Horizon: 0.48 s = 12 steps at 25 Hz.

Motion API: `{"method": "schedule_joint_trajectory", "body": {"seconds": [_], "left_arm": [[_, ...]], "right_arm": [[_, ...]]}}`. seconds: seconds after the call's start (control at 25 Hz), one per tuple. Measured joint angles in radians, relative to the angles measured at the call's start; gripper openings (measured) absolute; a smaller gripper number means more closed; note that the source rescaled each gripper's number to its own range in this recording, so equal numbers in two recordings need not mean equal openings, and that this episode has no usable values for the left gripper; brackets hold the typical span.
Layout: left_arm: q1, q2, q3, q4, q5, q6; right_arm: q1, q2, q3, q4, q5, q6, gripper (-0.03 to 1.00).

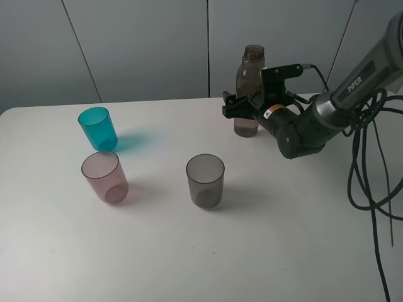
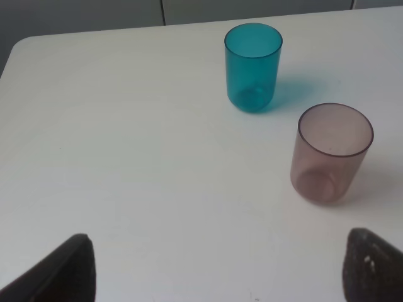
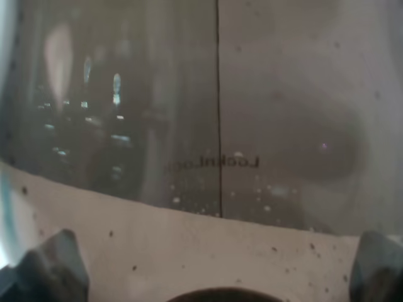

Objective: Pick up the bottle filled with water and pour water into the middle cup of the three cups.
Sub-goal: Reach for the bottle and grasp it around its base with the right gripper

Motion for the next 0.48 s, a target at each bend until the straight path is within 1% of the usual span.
{"method": "schedule_joint_trajectory", "body": {"seconds": [0.04, 0.08, 0.12, 0.16, 0.2, 0.48], "left_arm": [[0.000, 0.000, 0.000, 0.000, 0.000, 0.000], [0.000, 0.000, 0.000, 0.000, 0.000, 0.000], [0.000, 0.000, 0.000, 0.000, 0.000, 0.000], [0.000, 0.000, 0.000, 0.000, 0.000, 0.000], [0.000, 0.000, 0.000, 0.000, 0.000, 0.000], [0.000, 0.000, 0.000, 0.000, 0.000, 0.000]], "right_arm": [[0.000, 0.000, 0.000, 0.000, 0.000, 0.000, 0.96], [0.000, 0.000, 0.000, 0.000, 0.000, 0.000, 0.81], [0.000, 0.000, 0.000, 0.000, 0.000, -0.002, 0.54], [0.000, 0.000, 0.000, 0.000, 0.000, -0.002, 0.22], [0.000, 0.000, 0.000, 0.000, -0.001, -0.005, 0.00], [0.000, 0.000, 0.000, -0.006, 0.004, -0.007, 0.01]]}}
